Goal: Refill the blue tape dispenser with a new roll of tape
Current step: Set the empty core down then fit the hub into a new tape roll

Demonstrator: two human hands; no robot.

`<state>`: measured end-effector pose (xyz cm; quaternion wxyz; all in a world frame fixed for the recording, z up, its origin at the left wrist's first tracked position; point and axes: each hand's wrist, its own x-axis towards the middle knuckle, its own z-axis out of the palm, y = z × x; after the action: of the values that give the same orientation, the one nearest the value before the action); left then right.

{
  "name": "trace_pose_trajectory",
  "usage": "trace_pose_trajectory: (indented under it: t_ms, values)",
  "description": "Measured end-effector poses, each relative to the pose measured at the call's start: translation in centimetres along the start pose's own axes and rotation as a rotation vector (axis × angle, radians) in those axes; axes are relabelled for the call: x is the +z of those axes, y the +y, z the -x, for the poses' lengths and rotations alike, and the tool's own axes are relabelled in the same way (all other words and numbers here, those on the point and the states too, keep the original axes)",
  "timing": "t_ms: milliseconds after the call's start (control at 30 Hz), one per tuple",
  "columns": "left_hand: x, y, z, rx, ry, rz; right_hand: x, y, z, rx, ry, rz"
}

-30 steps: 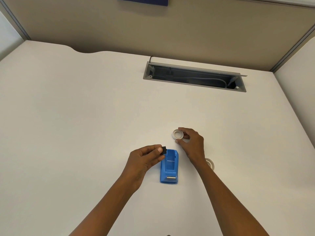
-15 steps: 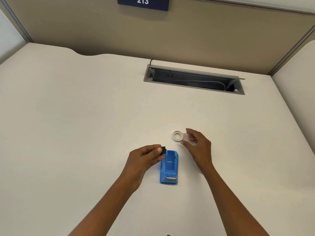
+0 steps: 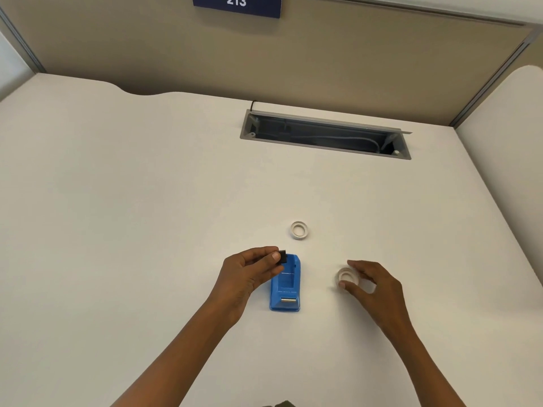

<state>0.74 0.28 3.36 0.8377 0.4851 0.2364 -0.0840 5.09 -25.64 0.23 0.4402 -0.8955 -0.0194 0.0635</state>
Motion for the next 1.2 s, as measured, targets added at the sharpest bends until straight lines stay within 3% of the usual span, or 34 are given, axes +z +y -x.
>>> trace_pose_trajectory:
  t_ms: [200,467,700,933,1200]
  values:
    - [0.1,0.0,0.1,-0.002,0.002,-0.006,0.5,0.0,0.9,-0.071,-0.028,0.141]
    - [0.4,0.1,0.4,-0.002,-0.005,-0.006,0.6,-0.1,1.1,-0.048,-0.003,0.109]
    - [0.8,0.5,0.7,-0.003,-0.006,-0.007,0.2,-1.6,0.9,0.078,0.052,-0.231]
    - [1.4,1.4,1.1,0.027,-0.066,-0.020,0.1,-5.7,0.0,0.063,-0.008,-0.597]
    - [2.5,2.4,1.6,0.093,-0.151,-0.055,1.0,-9.1,-0.4,-0.016,-0.167,-0.694]
